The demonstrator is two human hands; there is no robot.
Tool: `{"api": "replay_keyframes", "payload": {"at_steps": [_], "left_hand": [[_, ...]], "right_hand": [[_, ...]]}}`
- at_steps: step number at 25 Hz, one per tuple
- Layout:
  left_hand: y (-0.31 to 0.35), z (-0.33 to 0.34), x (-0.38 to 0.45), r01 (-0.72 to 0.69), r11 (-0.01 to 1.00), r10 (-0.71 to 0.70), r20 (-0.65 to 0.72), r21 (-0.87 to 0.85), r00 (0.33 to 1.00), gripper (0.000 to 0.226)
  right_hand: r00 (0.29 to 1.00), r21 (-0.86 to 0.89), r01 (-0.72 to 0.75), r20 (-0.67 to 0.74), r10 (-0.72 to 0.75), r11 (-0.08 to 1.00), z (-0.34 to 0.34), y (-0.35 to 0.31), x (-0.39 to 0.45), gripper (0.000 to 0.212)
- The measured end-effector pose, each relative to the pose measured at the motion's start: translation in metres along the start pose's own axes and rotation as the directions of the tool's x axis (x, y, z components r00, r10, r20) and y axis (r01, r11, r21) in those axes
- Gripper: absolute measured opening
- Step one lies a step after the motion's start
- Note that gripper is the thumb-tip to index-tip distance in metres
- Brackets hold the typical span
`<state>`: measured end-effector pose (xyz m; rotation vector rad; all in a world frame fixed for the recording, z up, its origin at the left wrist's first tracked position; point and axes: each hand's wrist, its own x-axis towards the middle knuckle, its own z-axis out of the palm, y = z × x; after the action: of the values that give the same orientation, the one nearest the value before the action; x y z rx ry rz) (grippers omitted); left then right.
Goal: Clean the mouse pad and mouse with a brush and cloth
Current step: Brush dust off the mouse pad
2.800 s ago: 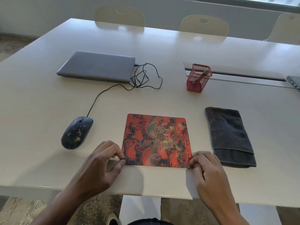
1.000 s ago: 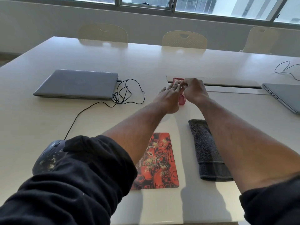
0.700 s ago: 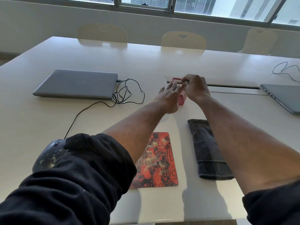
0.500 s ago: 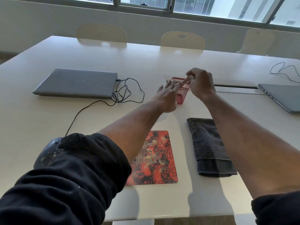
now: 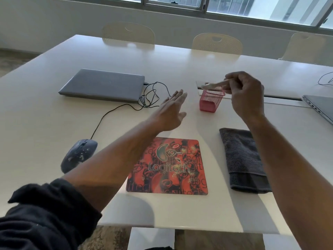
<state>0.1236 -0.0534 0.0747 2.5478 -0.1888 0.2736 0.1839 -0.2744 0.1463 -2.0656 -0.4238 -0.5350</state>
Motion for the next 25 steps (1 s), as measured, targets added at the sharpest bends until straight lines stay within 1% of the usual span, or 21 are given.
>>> {"api": "replay_keyframes", "payload": {"at_steps": [2, 7, 10, 12, 17, 19, 21, 23, 25], "left_hand": [[-0.009, -0.007, -0.03, 0.037, 0.998, -0.038, -0.017, -0.056, 0.999, 0.074], [-0.031, -0.024, -0.109, 0.175, 0.972, -0.187, -0.068, -0.155, 0.98, 0.07], [-0.049, -0.024, -0.148, 0.244, 0.959, -0.258, -0.086, -0.144, 0.962, 0.065], [-0.061, -0.022, -0.165, 0.28, 0.953, -0.292, -0.097, -0.12, 0.952, 0.06], [-0.072, -0.014, -0.181, 0.283, 0.956, -0.288, -0.081, -0.074, 0.954, 0.053], [-0.073, -0.012, -0.182, 0.262, 0.964, -0.265, -0.058, -0.055, 0.963, 0.051], [-0.073, -0.01, -0.182, 0.245, 0.969, -0.245, -0.043, -0.004, 0.968, 0.05], [-0.074, -0.008, -0.182, 0.243, 0.97, -0.241, -0.043, 0.025, 0.969, 0.05], [-0.074, -0.008, -0.183, 0.244, 0.969, -0.242, -0.043, 0.035, 0.969, 0.05]], "right_hand": [[0.998, 0.046, -0.006, 0.059, 0.004, 0.999, 0.008, -0.004, -0.025, 0.022], [0.972, 0.068, -0.001, 0.234, -0.015, 0.998, 0.019, -0.013, -0.085, 0.021], [0.948, 0.083, -0.01, 0.318, -0.017, 0.997, 0.019, -0.017, -0.114, 0.022], [0.931, 0.076, 0.011, 0.364, -0.038, 0.997, 0.019, -0.021, -0.126, 0.022], [0.891, -0.004, 0.148, 0.434, -0.132, 0.989, 0.023, -0.031, -0.137, 0.02], [0.873, -0.002, 0.172, 0.464, -0.152, 0.985, 0.026, -0.037, -0.137, 0.02], [0.87, 0.035, 0.115, 0.478, -0.118, 0.993, 0.03, -0.039, -0.135, 0.022], [0.866, 0.107, -0.037, 0.5, -0.021, 0.994, 0.036, -0.039, -0.135, 0.02], [0.857, 0.167, -0.162, 0.512, 0.055, 0.972, 0.044, -0.035, -0.138, 0.012]]}}
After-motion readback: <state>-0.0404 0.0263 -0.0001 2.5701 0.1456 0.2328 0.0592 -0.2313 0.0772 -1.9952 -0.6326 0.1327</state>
